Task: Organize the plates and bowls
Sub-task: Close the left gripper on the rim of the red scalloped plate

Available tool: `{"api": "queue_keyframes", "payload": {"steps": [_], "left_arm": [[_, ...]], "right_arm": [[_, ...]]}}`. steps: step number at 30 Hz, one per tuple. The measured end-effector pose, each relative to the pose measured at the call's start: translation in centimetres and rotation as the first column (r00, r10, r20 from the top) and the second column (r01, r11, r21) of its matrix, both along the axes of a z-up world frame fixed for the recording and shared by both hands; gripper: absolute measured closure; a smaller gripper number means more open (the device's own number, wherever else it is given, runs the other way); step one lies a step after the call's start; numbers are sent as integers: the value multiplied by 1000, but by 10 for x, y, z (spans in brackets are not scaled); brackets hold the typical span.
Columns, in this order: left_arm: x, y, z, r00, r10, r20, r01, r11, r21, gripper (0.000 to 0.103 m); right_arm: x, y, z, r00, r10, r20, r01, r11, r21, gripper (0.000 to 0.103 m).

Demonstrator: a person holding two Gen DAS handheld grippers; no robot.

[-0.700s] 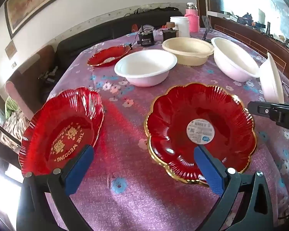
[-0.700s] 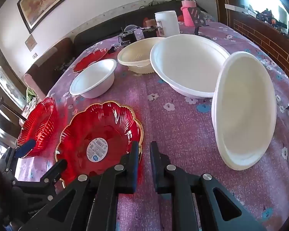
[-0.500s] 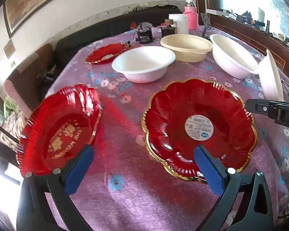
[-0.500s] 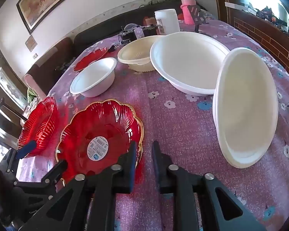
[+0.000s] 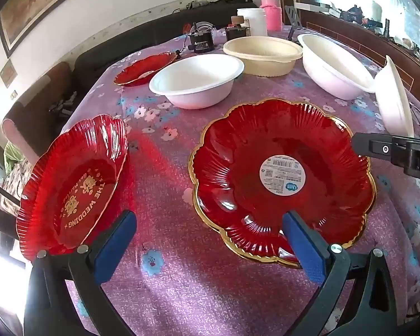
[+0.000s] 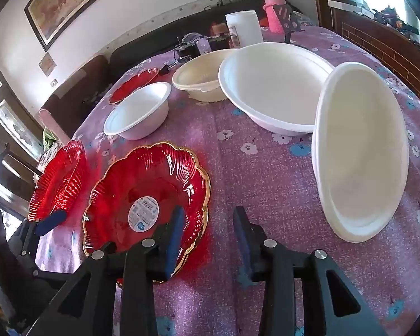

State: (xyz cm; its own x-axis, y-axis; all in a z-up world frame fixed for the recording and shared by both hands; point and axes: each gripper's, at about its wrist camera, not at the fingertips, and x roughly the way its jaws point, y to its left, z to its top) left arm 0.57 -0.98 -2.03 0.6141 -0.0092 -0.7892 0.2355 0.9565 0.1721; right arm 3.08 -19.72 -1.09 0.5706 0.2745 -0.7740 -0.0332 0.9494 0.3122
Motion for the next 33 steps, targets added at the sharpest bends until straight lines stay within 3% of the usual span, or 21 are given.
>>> {"api": "queue_keyframes", "payload": {"steps": [18,24,27,29,33], "left_arm": [[0,0,1,1000,3,-5,-3,1000,-7,0],[7,6,13,999,-12,-30,8,993,-117,0],[15,8,16,996,-33,-80,18,982,-188,0],[20,11,15,994,-44,-97,19,969,-246,8],[30,13,10,990,-10,-143,-23,973,-230,23]], "right_arm": [[3,2,-5,1000,11,-12,-11,1000,13,64],[2,0,-3,1000,3,-5,-3,1000,16,64],[1,-3,-2,1000,1,-4,0,1000,21,64],[0,-4,-3,1000,1,-4,-1,1000,24,64],[-1,-6,-1,1000,4,3,-4,1000,30,64]]}}
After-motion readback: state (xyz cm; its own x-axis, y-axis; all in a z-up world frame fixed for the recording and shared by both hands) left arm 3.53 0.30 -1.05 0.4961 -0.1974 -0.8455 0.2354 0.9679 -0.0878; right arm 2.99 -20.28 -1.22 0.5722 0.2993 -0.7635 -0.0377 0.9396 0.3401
